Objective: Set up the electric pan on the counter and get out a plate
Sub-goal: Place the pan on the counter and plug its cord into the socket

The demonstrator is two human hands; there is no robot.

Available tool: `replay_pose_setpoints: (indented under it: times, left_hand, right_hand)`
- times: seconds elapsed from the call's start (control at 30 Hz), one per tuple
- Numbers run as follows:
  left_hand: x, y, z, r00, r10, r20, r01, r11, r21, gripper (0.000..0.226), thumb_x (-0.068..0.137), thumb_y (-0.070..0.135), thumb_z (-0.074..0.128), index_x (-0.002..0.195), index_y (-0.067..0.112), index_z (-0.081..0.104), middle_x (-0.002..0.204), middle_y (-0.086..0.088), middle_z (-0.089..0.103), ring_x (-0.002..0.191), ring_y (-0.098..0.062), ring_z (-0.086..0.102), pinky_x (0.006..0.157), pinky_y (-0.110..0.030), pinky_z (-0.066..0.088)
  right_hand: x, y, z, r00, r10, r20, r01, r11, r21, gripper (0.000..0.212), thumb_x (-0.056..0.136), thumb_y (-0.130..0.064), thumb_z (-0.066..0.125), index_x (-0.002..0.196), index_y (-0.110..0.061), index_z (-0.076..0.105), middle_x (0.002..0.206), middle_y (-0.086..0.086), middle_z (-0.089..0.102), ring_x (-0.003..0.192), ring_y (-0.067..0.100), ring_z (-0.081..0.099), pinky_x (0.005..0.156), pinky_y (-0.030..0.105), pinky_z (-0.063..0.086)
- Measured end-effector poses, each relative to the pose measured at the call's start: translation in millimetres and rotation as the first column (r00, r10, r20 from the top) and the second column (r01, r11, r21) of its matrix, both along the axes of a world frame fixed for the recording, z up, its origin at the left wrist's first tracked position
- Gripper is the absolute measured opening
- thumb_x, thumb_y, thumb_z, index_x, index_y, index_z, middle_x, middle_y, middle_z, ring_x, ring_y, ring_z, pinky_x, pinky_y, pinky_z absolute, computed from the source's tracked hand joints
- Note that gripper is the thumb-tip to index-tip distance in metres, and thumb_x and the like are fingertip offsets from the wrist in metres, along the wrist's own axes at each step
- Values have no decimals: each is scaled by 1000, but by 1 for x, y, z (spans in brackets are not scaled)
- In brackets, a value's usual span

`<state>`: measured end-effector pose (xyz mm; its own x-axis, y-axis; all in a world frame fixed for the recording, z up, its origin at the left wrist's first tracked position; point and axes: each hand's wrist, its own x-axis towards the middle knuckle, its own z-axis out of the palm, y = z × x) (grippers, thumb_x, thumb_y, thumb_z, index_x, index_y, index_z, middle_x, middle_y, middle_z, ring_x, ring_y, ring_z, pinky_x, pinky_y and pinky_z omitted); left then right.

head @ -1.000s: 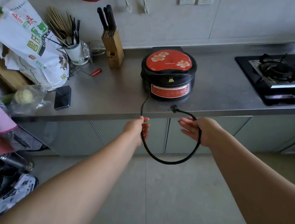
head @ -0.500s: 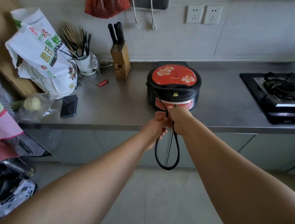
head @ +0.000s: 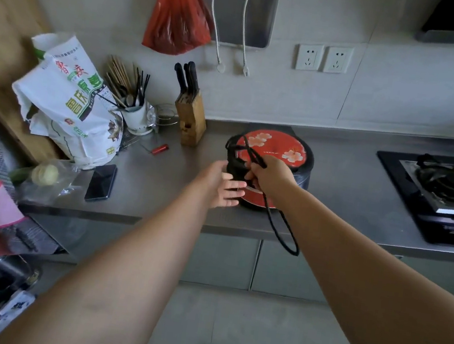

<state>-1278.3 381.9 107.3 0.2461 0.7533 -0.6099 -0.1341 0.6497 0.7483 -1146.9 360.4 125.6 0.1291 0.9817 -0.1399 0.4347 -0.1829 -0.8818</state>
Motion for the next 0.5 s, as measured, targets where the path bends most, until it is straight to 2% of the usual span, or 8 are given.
replay_pose_setpoints:
  times: [0.07,0.13,0.17,0.23,0.27,0.33,0.4,0.5]
  left_hand:
    - [10,33,13,984,114,138,-112,993,-22,62,103,45,20,149,4,25,142,-15,51,132,-32,47,113,-47,30]
    - [20,70,20,943,207,261,-199,978,-55,58,104,44,16,149,8,24,145,-14,47,135,-28,44,113,-41,30]
    - [26,96,23,929,235,285,-226,972,-65,55,104,45,18,145,10,30,140,-13,53,130,-26,49,107,-39,34]
    - [31,140,23,913,303,274,-290,953,-87,46,102,47,26,122,10,45,108,-11,66,98,-22,63,87,-35,44]
    - [32,161,22,902,337,270,-321,942,-102,44,102,47,29,110,9,49,93,-9,65,81,-19,62,76,-34,46]
    - [34,199,26,873,398,284,-369,917,-150,45,102,44,31,92,6,52,80,-5,60,66,-16,57,64,-33,44]
    - [36,230,30,835,459,303,-417,888,-196,49,103,41,28,82,3,52,76,-7,58,63,-17,54,62,-34,43]
    - [35,268,31,809,529,254,-482,846,-229,45,103,31,24,80,2,50,74,-5,57,61,-16,53,62,-34,41]
  right_hand:
    - [12,21,9,981,75,180,-95,990,105,16,99,-18,46,90,-20,59,85,2,68,67,13,55,57,23,39]
    - [27,43,15,946,133,297,-178,975,130,16,99,-19,46,95,-21,61,82,1,67,67,15,54,59,28,39]
    - [38,59,17,931,162,329,-214,968,130,17,99,-19,45,96,-19,62,76,-1,65,63,15,51,60,29,38]
    - [55,84,23,908,212,361,-275,952,131,18,99,-19,46,96,-18,64,68,-5,59,58,14,47,59,28,36]
    - [62,97,27,905,226,360,-289,948,132,18,98,-19,46,97,-18,64,68,-6,59,57,13,46,59,27,36]
    - [76,128,33,919,229,320,-285,948,140,19,99,-18,46,93,-19,63,68,-6,58,58,12,45,58,27,36]
    - [87,156,38,944,221,246,-267,949,169,21,100,-17,44,94,-23,63,69,-8,59,61,11,46,58,24,36]
    - [104,193,40,961,215,171,-250,944,217,23,101,-14,43,97,-23,63,70,-7,59,62,9,49,62,21,39]
